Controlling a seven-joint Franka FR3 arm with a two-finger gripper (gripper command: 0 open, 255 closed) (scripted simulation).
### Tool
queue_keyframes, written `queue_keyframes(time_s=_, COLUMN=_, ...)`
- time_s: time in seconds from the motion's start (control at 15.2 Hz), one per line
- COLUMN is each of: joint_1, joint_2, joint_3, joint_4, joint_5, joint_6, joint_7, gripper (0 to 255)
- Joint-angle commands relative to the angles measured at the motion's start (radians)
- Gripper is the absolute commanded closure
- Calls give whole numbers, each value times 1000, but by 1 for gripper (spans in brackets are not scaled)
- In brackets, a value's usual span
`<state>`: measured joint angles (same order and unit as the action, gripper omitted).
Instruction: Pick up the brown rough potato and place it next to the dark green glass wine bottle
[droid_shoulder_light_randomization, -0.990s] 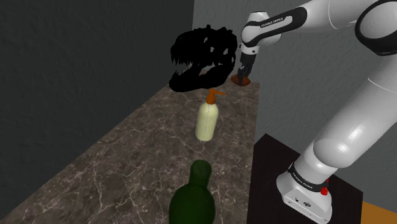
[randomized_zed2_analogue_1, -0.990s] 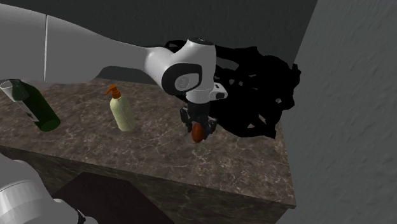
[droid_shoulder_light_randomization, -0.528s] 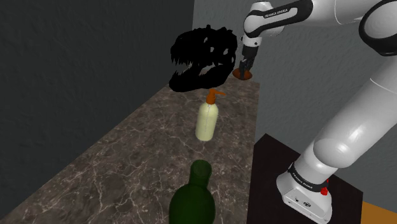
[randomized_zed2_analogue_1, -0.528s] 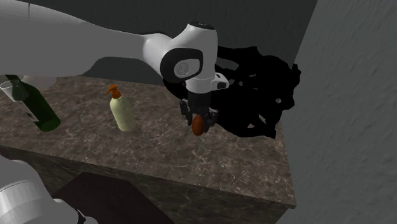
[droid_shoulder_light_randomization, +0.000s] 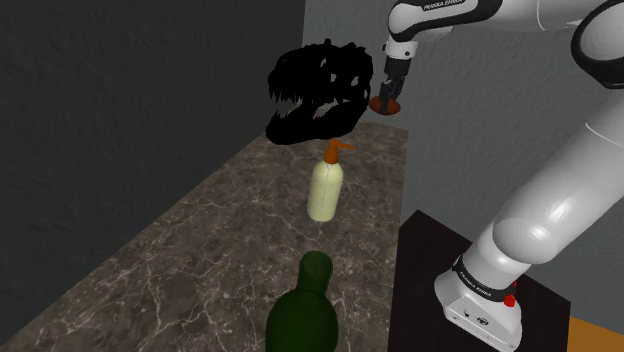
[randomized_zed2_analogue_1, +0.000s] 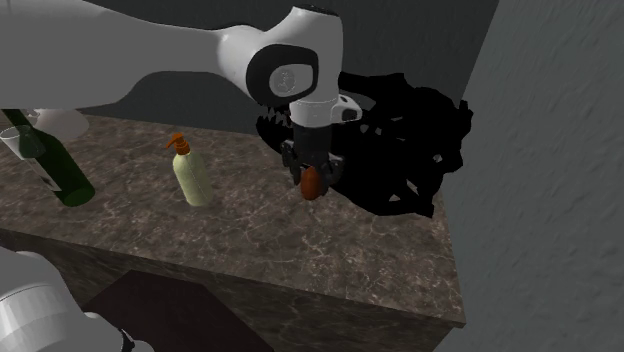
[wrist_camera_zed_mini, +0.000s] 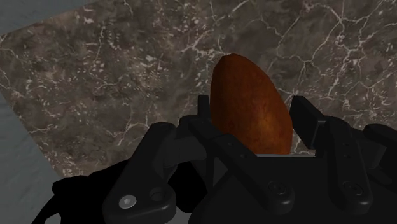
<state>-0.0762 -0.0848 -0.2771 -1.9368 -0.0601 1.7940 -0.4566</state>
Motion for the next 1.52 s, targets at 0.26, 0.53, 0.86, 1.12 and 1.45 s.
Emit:
queue_keyframes(time_s=0.26, joint_1=1, joint_2=-2, joint_3=2, joint_4=79, joint_5=0, joint_6=-82, joint_7=-2, gripper=255)
queue_keyframes(time_s=0.53, joint_1=2, joint_2=0, joint_3=2, joint_4=136, joint_5=2, joint_6=-136, joint_7=-4, gripper=255)
queue_keyframes(time_s=0.86, joint_1=2, joint_2=9, joint_3=2, joint_4=213, joint_5=4, joint_6=-205, joint_7=-8, gripper=255)
queue_keyframes(time_s=1.12, joint_1=2, joint_2=20, joint_3=2, joint_4=280, joint_5=7, joint_6=-261, joint_7=-12, gripper=255)
queue_keyframes(time_s=1.45, joint_1=1, joint_2=40, joint_3=0, joint_4=372, joint_5=12, joint_6=-333, joint_7=-19, gripper=255)
